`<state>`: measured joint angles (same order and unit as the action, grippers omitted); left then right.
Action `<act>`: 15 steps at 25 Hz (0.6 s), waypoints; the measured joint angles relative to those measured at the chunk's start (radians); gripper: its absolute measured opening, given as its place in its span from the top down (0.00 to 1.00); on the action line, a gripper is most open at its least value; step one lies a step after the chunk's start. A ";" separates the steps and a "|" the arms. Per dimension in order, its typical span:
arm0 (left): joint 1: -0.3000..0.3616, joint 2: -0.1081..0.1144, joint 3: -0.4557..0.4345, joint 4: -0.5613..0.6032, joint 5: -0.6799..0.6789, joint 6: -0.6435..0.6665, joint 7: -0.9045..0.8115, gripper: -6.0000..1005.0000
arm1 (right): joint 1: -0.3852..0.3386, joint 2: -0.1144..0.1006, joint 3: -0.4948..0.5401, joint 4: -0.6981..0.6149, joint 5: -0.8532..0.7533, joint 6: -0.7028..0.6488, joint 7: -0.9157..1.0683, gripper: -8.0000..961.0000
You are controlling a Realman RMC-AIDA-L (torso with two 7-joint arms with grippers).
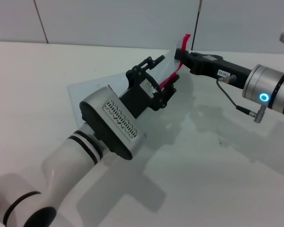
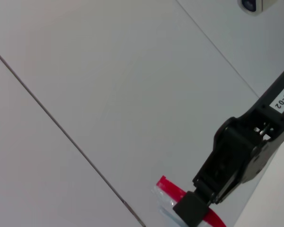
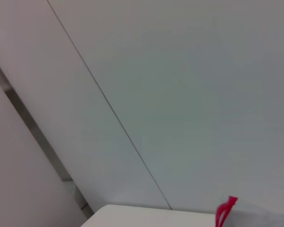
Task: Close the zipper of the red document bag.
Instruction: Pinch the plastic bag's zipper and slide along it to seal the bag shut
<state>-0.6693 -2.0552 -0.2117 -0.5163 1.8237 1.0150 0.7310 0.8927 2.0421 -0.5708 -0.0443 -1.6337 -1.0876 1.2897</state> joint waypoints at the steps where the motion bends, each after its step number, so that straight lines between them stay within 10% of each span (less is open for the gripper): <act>1: -0.001 0.001 0.000 0.000 -0.003 0.000 0.001 0.47 | 0.001 0.000 0.000 0.001 0.000 0.000 0.000 0.98; 15: -0.007 0.001 0.002 -0.001 -0.004 0.001 0.041 0.48 | 0.006 0.000 0.000 0.015 0.000 0.000 -0.013 0.98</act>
<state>-0.6767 -2.0544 -0.2101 -0.5173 1.8194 1.0157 0.7720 0.8988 2.0417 -0.5706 -0.0290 -1.6333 -1.0875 1.2763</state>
